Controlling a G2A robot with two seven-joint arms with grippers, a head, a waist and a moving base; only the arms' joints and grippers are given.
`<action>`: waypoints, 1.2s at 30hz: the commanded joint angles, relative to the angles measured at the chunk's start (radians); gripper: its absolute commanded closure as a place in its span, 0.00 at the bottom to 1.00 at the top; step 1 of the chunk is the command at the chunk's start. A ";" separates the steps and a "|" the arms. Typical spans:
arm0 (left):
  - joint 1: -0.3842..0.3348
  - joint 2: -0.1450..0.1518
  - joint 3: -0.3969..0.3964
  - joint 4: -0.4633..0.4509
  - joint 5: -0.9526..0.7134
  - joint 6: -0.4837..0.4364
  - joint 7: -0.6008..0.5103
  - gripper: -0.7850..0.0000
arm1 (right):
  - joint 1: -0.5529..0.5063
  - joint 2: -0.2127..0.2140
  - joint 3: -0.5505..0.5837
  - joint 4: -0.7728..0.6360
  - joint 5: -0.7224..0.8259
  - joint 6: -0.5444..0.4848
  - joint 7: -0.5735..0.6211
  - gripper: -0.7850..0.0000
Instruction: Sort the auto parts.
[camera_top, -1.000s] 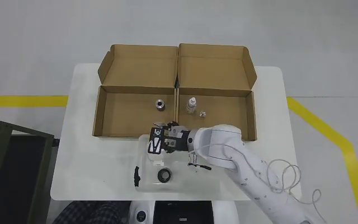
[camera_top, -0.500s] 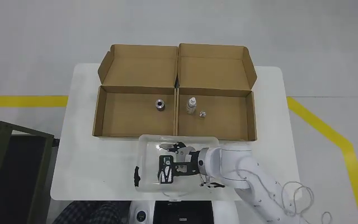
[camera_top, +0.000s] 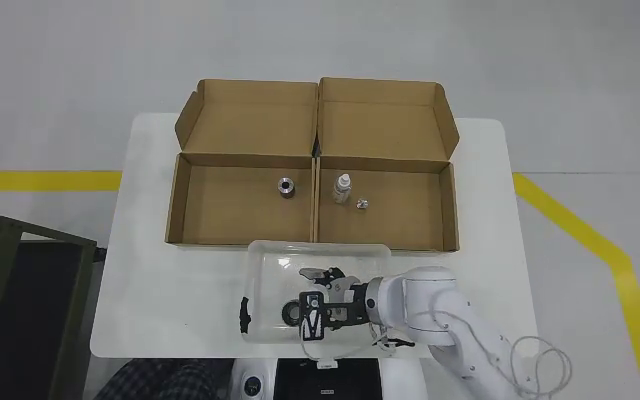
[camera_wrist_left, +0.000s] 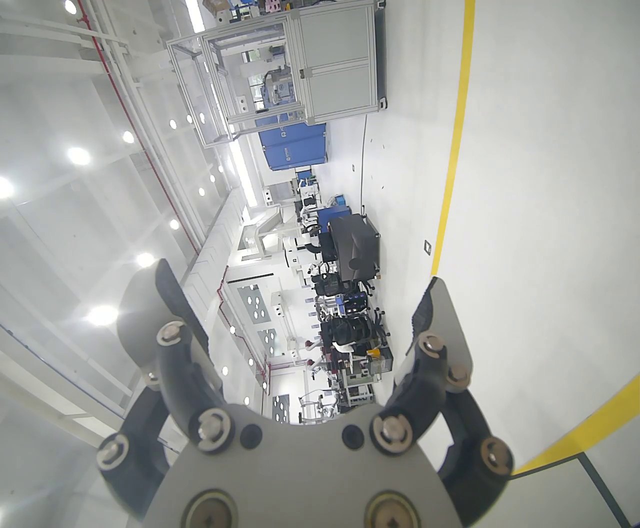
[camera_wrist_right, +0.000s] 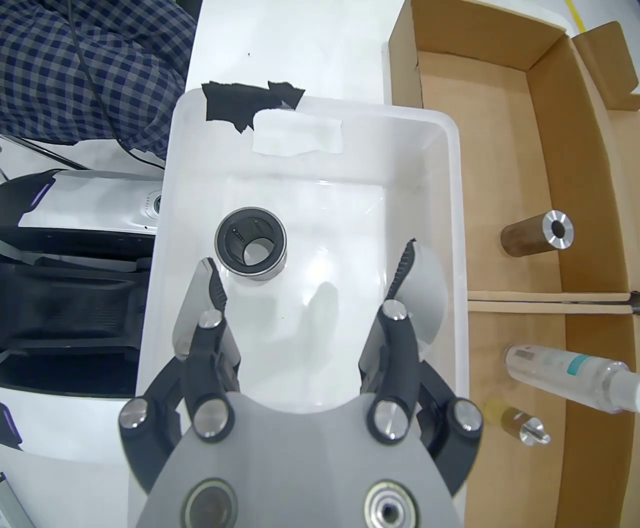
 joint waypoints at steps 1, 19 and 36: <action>0.000 0.000 0.000 0.000 0.000 0.000 0.000 0.00 | 0.001 0.002 -0.004 0.015 -0.004 0.003 -0.011 0.27; 0.000 0.000 0.000 0.000 0.000 0.000 0.000 0.00 | 0.047 0.005 -0.103 0.139 -0.027 0.015 -0.081 0.24; 0.000 0.000 0.000 0.000 0.000 0.000 0.000 0.00 | 0.145 -0.012 -0.204 0.260 -0.045 0.029 -0.166 0.26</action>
